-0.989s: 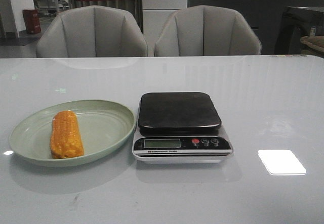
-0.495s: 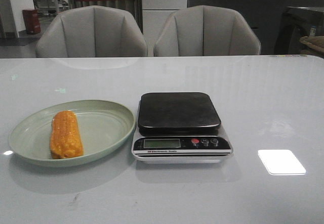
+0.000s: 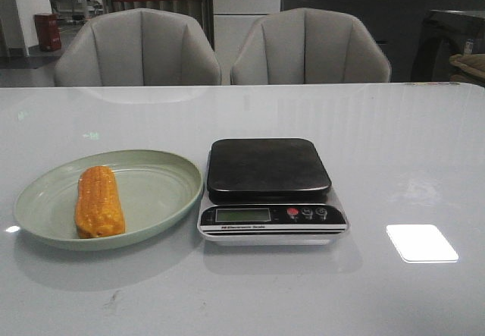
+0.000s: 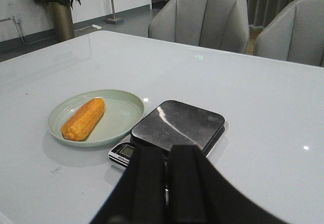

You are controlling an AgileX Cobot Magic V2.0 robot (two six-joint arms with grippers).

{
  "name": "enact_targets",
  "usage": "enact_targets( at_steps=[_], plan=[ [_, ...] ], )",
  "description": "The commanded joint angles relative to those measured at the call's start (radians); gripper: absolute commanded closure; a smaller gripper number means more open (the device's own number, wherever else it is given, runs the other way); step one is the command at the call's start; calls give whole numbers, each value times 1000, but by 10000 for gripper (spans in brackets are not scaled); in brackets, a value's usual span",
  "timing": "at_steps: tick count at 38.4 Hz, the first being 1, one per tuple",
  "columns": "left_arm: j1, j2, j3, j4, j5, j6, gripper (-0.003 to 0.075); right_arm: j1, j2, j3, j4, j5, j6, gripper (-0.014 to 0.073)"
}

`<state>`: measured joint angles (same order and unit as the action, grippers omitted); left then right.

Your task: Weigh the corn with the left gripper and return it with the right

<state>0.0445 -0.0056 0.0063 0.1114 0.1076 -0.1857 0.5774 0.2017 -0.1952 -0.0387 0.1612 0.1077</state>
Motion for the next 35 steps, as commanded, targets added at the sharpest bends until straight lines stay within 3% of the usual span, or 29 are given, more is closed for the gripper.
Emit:
enact_targets(
  at_steps=[1,21,26,35],
  plan=[
    [2,-20,32,-6,-88,0,596,-5,8,-27,-12,-74,-7,417],
    [2,-20,32,-6,-88,0,596,-18,8,-8,-12,-77,-7,417],
    [2,-20,32,-6,-88,0,596,-114,8,18,-12,-82,-7,417],
    [2,-20,32,-6,-88,0,596,-396,6,82,-12,-82,-7,417]
  ],
)
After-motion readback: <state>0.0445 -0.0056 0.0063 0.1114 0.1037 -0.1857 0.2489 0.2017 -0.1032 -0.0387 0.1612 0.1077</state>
